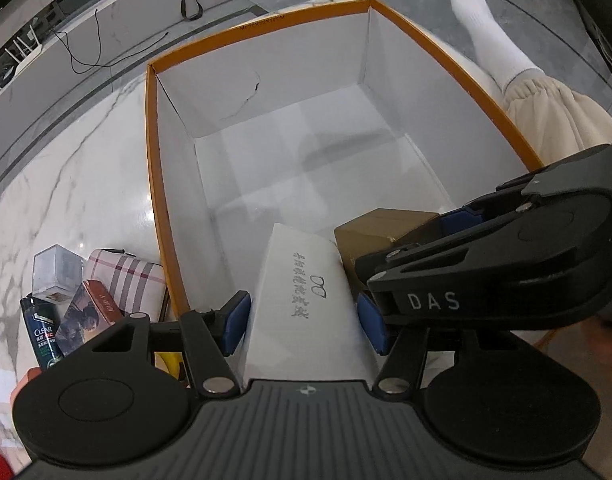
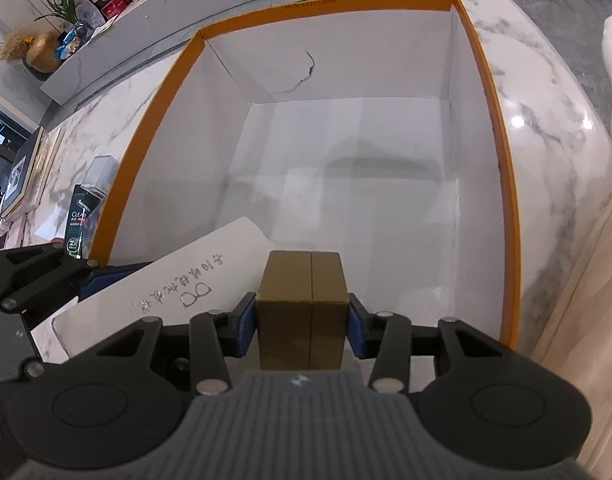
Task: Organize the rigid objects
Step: 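Lower both boxes into the orange box and open both grippers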
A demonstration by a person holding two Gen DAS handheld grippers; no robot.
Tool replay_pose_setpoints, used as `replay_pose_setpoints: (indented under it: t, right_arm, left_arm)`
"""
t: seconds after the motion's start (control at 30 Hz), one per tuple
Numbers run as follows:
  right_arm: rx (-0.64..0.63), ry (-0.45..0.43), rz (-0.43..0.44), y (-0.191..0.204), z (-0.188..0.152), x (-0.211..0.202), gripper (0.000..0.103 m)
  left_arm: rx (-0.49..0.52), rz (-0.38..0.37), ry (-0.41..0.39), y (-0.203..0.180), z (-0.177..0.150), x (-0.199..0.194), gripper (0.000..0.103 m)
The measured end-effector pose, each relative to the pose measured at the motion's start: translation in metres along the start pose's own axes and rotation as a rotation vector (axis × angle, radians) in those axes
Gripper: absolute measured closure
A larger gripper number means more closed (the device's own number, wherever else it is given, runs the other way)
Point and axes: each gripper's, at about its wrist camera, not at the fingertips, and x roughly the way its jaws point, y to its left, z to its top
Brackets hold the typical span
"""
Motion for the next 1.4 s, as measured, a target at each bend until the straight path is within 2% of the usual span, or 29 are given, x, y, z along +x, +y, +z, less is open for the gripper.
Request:
replay_pose_setpoints:
  t: [0.27, 0.33, 0.4, 0.47, 0.53, 0.67, 0.83, 0.97, 1.23, 1.4]
  right_arm:
    - [0.036, 0.015, 0.017, -0.002, 0.000, 0.003, 0.057]
    - [0.040, 0.012, 0.014, -0.002, 0.001, 0.003, 0.057]
    - [0.045, 0.011, 0.019, -0.001, 0.001, 0.003, 0.057]
    - [0.047, 0.013, 0.022, 0.000, 0.002, 0.004, 0.057]
    - [0.055, 0.017, 0.028, 0.002, 0.003, 0.005, 0.057]
    - [0.038, 0.030, 0.018, 0.007, 0.004, 0.004, 0.058]
    - [0.004, 0.075, -0.006, 0.011, 0.001, 0.000, 0.058]
    - [-0.009, 0.118, -0.023, 0.018, 0.001, 0.000, 0.058]
    - [0.027, 0.048, -0.057, 0.021, 0.011, 0.010, 0.057]
    - [0.032, 0.073, -0.073, 0.023, 0.006, 0.016, 0.057]
  left_arm:
    - [-0.030, -0.071, -0.028, 0.017, -0.005, -0.020, 0.035]
    - [-0.017, -0.096, -0.035, 0.020, -0.009, -0.029, 0.042]
    - [-0.013, -0.108, -0.027, 0.022, -0.010, -0.033, 0.063]
    - [-0.006, -0.116, -0.017, 0.019, -0.010, -0.033, 0.066]
    - [-0.006, -0.103, -0.010, 0.017, -0.011, -0.029, 0.066]
    - [-0.042, -0.104, -0.047, 0.023, -0.014, -0.035, 0.066]
    - [-0.120, -0.092, -0.165, 0.043, -0.025, -0.060, 0.066]
    - [-0.192, -0.074, -0.224, 0.059, -0.028, -0.069, 0.066]
    - [-0.247, -0.094, -0.202, 0.073, -0.037, -0.056, 0.066]
    - [-0.255, -0.122, -0.184, 0.075, -0.047, -0.049, 0.066]
